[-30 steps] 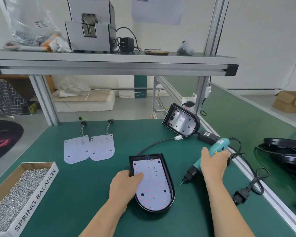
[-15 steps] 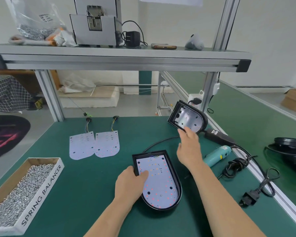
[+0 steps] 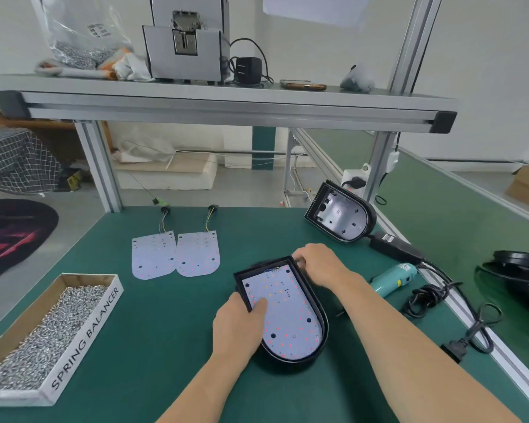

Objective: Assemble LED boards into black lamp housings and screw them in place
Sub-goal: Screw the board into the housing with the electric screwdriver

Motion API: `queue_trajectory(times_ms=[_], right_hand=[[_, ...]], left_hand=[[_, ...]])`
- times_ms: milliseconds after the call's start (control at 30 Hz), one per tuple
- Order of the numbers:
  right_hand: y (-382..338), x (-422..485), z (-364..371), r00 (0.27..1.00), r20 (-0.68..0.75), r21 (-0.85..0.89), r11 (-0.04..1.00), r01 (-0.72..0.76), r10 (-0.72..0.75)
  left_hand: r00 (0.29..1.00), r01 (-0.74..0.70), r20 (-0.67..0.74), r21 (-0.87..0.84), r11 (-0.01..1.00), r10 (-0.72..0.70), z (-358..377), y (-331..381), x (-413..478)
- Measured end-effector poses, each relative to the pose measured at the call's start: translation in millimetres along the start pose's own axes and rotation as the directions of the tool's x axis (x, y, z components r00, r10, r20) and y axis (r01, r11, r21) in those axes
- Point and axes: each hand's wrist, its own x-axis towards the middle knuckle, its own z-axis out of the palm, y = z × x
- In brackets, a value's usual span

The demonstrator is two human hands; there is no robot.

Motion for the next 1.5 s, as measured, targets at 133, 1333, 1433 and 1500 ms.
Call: queue_trajectory(times_ms=[133, 1333, 1433, 1500], right_hand=[[-11.3, -17.6, -7.5, 0.991, -0.022, 0.402, 0.909, -0.115, 0.135], [-50.9, -126.4, 16.8, 0.881, 0.033, 0.908, 0.354, -0.223, 0.471], [-42.4, -133.7, 1.0, 0.856, -0.013, 0.935, 0.310, -0.173, 0.517], [-33.6, -141.3, -11.8, 0.835, -0.032, 0.953, 0.268, -0.139, 0.549]], left_hand=[[1.000, 0.008, -0.014, -0.019, 1.000, -0.008, -0.7, -0.4, -1.6], [0.987, -0.095, -0.158, -0.364, 0.927, 0.039, -5.3, -14.3, -11.6], [0.991, -0.089, -0.126, -0.356, 0.930, 0.046, -5.4, -15.6, -10.8], [0.991, -0.097, -0.117, -0.321, 0.942, 0.063, -4.5, -19.7, -9.7]])
